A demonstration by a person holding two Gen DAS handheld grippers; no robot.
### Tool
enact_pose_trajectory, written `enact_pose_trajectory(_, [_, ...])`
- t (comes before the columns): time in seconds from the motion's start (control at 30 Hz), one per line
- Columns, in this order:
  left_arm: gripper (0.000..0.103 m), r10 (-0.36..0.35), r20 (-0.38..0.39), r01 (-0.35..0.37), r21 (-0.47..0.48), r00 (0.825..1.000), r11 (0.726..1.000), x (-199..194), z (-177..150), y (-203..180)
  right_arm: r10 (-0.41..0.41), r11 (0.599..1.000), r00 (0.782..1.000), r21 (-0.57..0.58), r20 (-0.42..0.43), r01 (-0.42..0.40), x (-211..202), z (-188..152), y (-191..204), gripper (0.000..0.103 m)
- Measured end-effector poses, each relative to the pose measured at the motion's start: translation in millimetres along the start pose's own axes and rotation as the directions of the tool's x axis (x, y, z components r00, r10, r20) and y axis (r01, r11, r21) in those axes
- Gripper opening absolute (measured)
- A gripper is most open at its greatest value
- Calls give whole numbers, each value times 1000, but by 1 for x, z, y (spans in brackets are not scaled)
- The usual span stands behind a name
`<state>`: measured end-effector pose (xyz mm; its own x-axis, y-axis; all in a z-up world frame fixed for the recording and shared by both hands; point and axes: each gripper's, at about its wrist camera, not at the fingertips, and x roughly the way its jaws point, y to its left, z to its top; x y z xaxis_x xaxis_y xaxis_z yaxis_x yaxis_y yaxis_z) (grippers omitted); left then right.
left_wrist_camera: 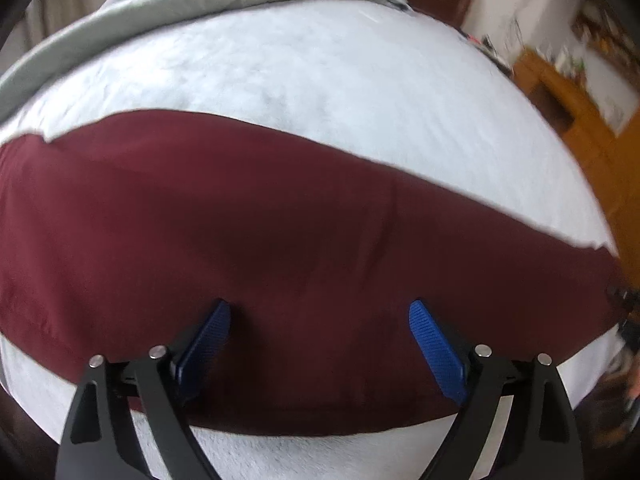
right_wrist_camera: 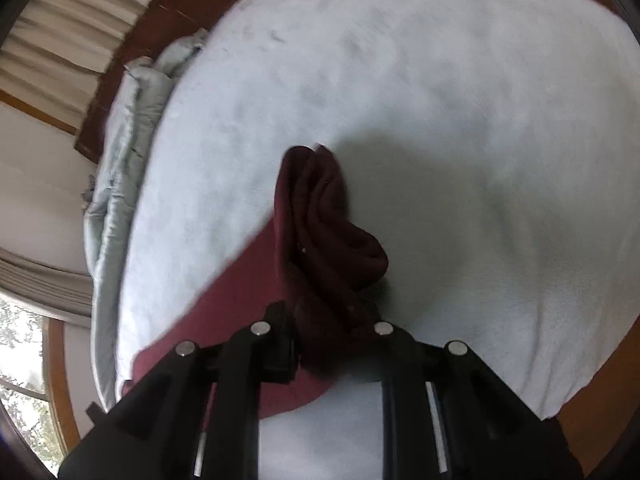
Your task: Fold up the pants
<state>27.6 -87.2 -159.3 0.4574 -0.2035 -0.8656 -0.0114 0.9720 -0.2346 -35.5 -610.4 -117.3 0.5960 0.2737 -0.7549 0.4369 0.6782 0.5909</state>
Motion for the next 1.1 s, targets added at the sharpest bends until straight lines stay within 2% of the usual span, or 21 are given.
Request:
enact_pose_trajectory(0.07, [91,-27,12,27,-44,1000,999,-13,6,8,19,999,1000,-52,24,-18,-14,-2,26,16])
enact_pose_trajectory(0.3, [92,-25,73,30,-60,997,998,-50,11,34,109,967,993,-235,45,-96,-30,-27,136,16])
enact_pose_trajectory(0.5, [92,3,76,7,-132,997,991,-58,12,71,135,948,991,-295,22,-123,-27,-48,190,16])
enact_pose_trajectory(0.73, [92,45,50,-35,-182,998,983,-62,18,107,145,909,988,-388,-48,-152,-12,-80,249,16])
enact_pose_trajectory(0.93, [92,45,48,-34,-214,998,976,-72,14,130,151,865,979,-460,-139,-199,17,-115,304,16])
enact_pose_trajectory(1.1, [92,41,47,-28,-251,998,968,-76,11,150,119,834,974,-512,-194,-204,41,-148,337,16])
